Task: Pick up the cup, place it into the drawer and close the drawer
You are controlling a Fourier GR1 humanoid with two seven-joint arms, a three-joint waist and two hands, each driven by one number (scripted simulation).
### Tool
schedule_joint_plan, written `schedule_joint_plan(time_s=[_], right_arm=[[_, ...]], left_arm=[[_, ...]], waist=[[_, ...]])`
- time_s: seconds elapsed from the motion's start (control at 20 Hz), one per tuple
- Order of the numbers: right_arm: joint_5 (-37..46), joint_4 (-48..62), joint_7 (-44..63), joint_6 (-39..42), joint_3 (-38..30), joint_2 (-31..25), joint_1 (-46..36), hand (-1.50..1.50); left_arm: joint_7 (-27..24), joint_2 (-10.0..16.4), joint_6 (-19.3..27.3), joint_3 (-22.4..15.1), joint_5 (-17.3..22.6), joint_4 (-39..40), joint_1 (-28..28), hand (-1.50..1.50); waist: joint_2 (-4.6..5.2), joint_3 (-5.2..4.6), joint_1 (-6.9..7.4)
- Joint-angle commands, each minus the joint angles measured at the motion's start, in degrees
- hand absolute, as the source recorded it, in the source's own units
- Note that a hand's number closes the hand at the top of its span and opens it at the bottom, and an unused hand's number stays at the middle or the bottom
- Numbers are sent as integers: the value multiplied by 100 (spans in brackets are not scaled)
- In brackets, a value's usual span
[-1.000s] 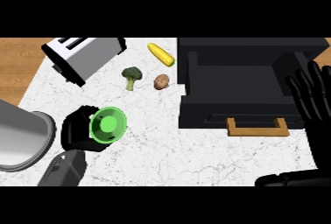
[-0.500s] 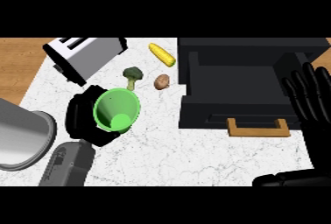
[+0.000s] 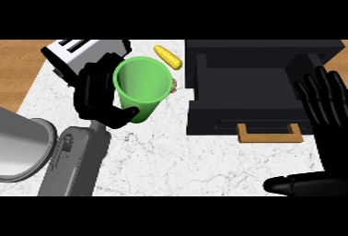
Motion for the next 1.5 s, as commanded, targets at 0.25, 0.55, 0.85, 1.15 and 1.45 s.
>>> schedule_joint_plan(time_s=[0.25,0.55,0.85,1.15,1.45], right_arm=[[59,-127,415,-140,106,-15,-223,-150],[-98,-286,463,-112,-23,-53,-145,-150],[-200,144,7,32,-290,-133,-264,-150],[-98,-100,205,89,37,-53,15,-150],[-229,613,-319,287,-408,-256,-282,-150]], left_arm=[[1083,-61,1191,-140,-395,499,-1961,150],[1237,-48,1067,-196,-473,625,-2086,150],[1143,-61,1571,-561,-357,1872,-3068,150],[720,-61,2150,-1055,114,2867,-3558,150],[140,-62,2224,-1149,562,4045,-4133,150]], waist=[[16,-2,-74],[7,-2,-32],[26,0,-99],[30,0,-152],[57,3,-186]])
